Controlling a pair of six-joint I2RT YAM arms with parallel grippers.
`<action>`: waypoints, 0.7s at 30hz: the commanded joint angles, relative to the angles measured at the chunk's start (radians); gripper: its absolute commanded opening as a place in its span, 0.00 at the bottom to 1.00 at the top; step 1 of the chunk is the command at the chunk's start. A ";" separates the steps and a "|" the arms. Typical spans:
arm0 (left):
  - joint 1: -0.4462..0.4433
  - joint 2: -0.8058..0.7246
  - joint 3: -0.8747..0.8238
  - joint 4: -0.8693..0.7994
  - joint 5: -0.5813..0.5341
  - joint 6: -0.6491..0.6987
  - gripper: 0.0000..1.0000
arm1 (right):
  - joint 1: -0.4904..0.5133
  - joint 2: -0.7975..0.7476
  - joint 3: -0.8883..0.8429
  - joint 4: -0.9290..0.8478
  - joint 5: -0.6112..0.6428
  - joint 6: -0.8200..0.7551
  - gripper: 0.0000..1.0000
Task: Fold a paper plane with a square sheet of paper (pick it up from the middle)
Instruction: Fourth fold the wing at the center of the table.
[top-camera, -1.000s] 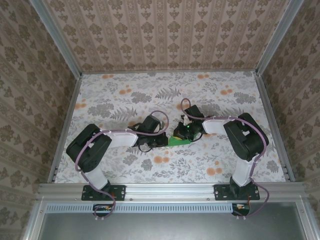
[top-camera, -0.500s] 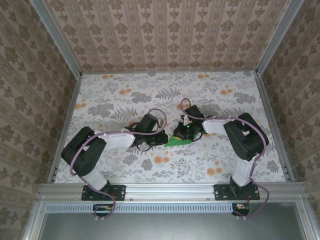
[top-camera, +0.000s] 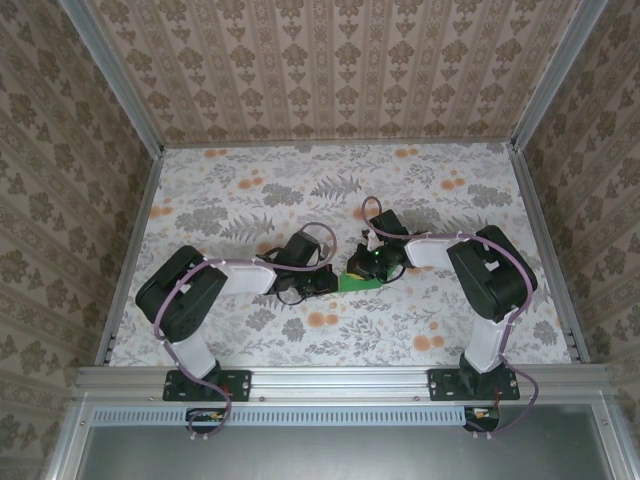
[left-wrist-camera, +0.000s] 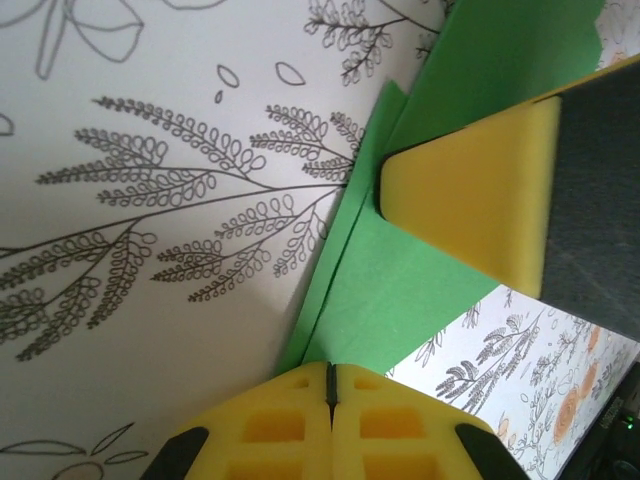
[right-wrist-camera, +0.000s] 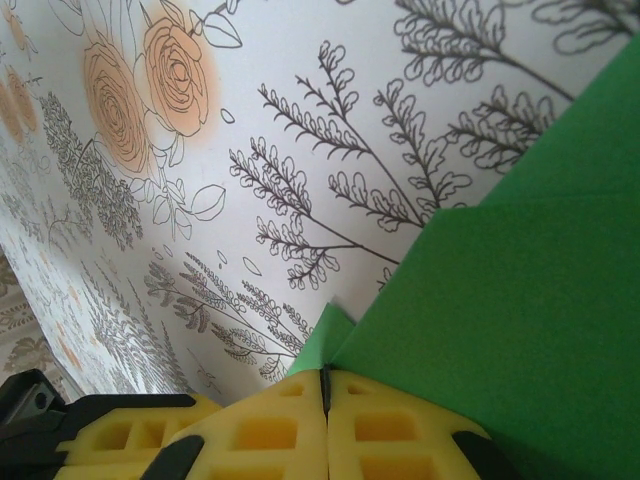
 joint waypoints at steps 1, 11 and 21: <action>0.015 0.014 -0.025 -0.007 -0.004 -0.027 0.04 | -0.017 0.070 -0.049 -0.107 0.113 -0.001 0.08; 0.041 -0.006 -0.131 0.051 -0.009 -0.083 0.03 | -0.030 0.083 -0.062 -0.112 0.119 -0.016 0.08; 0.066 -0.119 -0.137 0.069 0.029 -0.069 0.02 | -0.053 0.083 -0.083 -0.104 0.120 -0.032 0.08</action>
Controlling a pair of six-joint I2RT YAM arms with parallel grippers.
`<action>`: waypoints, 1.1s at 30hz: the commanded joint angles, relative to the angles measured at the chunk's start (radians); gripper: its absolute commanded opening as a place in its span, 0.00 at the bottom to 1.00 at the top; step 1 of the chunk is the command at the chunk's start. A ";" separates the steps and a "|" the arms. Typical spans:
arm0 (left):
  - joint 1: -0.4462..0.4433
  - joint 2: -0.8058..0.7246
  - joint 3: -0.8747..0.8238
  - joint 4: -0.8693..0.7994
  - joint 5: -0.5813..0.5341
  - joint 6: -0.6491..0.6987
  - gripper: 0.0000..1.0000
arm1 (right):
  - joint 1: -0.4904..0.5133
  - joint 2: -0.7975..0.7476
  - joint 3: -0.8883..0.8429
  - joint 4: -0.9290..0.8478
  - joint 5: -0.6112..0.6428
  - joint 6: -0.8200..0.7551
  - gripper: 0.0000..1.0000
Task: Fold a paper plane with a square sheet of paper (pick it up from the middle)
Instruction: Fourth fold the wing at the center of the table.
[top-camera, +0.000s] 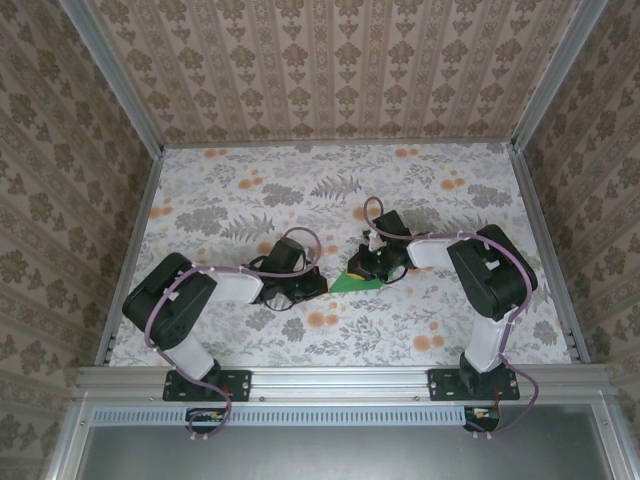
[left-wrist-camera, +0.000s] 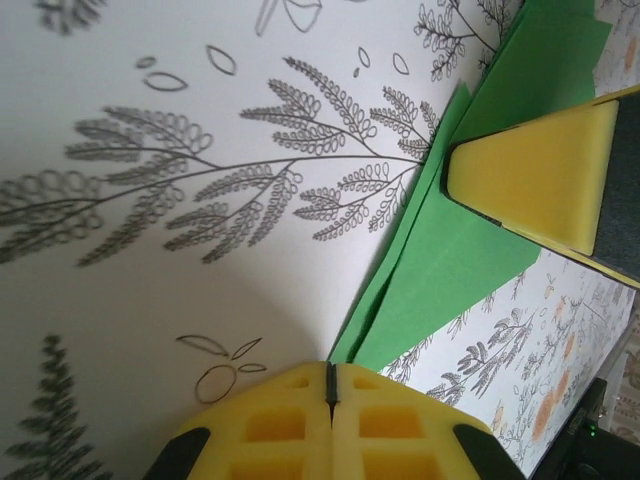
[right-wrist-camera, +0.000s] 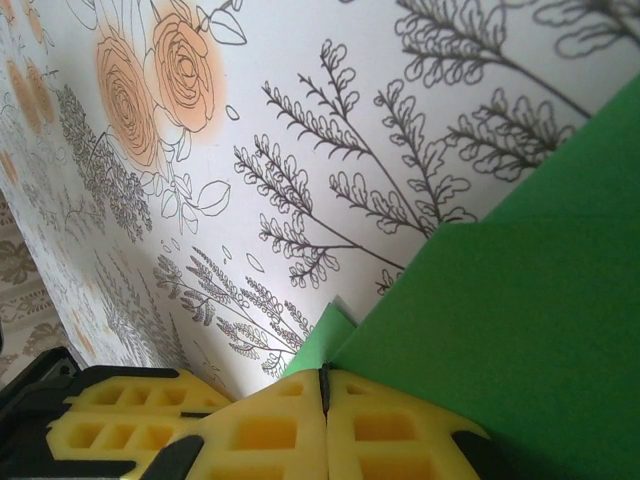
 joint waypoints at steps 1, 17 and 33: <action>0.005 -0.040 0.025 -0.040 0.013 0.018 0.02 | -0.031 0.074 -0.059 -0.137 0.165 -0.014 0.08; -0.024 0.115 0.146 -0.054 0.067 0.044 0.01 | -0.032 0.067 -0.057 -0.127 0.154 -0.005 0.08; -0.022 0.135 0.069 -0.104 0.014 0.037 0.00 | -0.027 -0.067 0.006 -0.091 0.087 -0.070 0.08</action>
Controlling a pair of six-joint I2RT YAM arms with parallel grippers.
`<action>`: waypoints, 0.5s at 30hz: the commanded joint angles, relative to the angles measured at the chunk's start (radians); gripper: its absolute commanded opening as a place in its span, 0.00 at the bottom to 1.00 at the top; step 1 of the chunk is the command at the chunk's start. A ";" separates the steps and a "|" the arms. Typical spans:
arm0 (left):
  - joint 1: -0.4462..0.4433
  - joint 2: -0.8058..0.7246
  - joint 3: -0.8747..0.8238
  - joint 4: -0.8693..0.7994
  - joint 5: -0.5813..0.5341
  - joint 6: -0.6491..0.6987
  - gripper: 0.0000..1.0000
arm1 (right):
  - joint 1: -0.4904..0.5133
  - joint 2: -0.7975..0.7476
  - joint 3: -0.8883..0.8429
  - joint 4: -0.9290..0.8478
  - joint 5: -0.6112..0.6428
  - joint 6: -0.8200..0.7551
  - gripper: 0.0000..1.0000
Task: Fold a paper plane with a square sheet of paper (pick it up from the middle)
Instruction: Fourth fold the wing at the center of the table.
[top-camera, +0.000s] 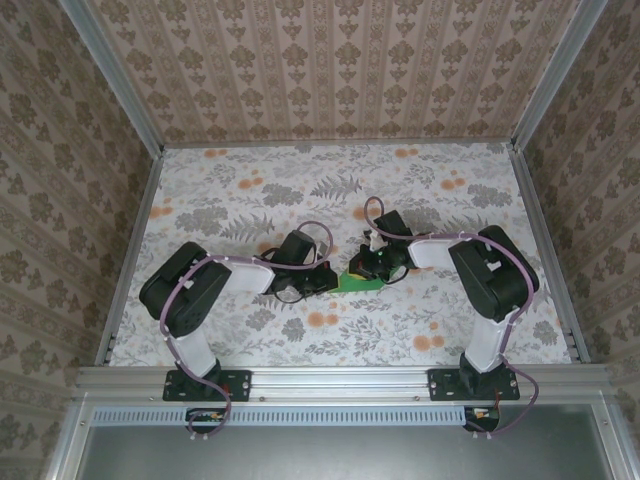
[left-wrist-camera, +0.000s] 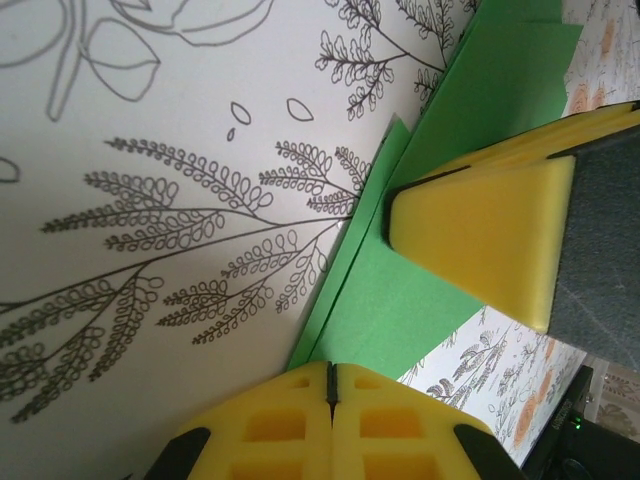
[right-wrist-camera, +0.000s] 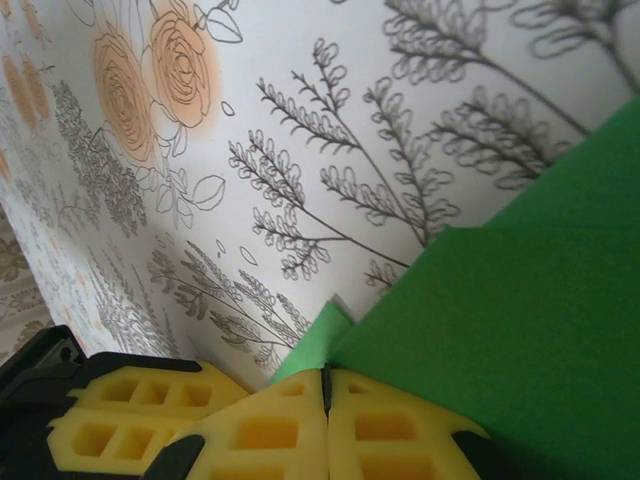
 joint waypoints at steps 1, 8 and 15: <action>-0.001 0.018 -0.045 -0.103 -0.035 0.008 0.00 | -0.017 -0.056 0.017 -0.071 0.056 -0.049 0.08; 0.000 0.018 -0.040 -0.101 -0.038 0.007 0.00 | 0.051 -0.041 -0.002 -0.040 0.029 -0.034 0.08; 0.000 0.020 -0.039 -0.106 -0.039 0.007 0.00 | 0.080 0.010 0.006 -0.006 0.013 -0.019 0.07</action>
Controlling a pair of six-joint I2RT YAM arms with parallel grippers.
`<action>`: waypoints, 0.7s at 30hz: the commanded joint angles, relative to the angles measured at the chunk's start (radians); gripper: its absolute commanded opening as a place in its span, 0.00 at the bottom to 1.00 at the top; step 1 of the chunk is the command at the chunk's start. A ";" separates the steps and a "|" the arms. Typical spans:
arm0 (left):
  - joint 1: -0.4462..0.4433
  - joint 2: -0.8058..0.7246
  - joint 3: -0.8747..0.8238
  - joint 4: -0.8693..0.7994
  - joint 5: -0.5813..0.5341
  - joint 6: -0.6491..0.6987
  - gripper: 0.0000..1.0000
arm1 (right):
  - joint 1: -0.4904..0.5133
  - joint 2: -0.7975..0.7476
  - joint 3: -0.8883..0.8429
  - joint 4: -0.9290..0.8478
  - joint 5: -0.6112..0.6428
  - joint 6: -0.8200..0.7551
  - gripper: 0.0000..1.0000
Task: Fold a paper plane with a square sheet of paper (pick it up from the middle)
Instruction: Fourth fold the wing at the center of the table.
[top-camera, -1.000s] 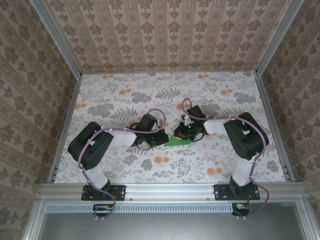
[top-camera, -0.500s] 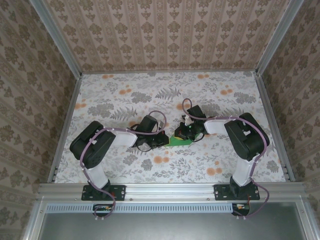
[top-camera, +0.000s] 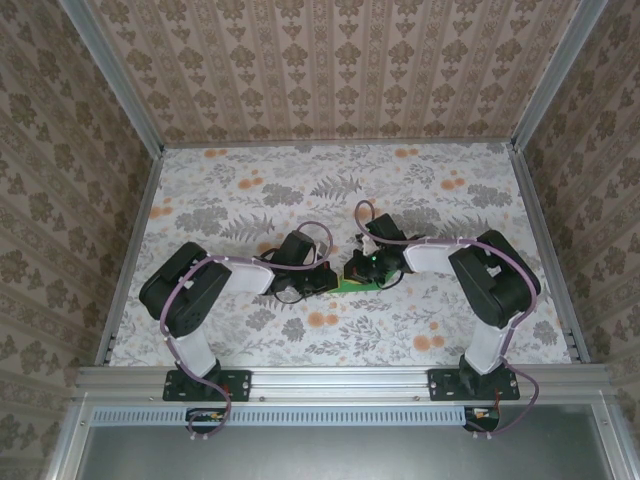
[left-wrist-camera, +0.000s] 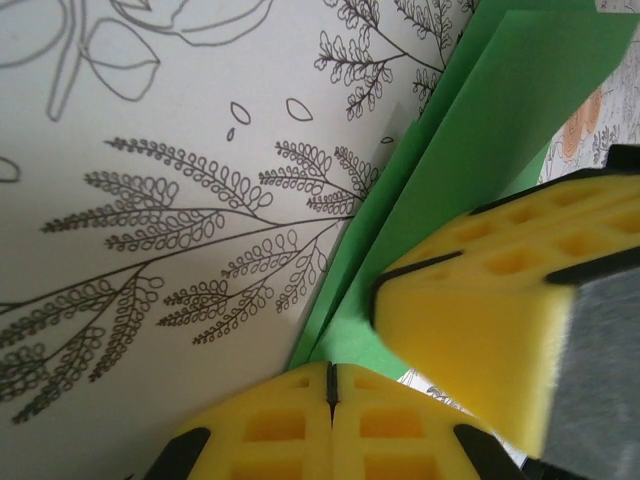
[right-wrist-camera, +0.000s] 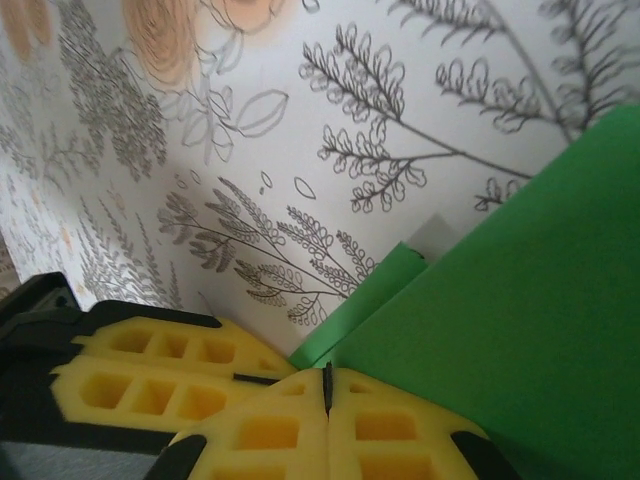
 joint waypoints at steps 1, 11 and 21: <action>-0.001 0.019 -0.036 -0.115 -0.039 0.006 0.00 | 0.001 0.035 0.010 0.001 0.001 0.005 0.07; 0.000 0.007 -0.049 -0.118 -0.044 0.003 0.00 | -0.141 -0.001 -0.056 -0.028 0.026 -0.071 0.06; 0.001 -0.035 0.006 -0.119 -0.017 0.031 0.00 | -0.277 -0.196 -0.031 -0.164 0.114 -0.100 0.13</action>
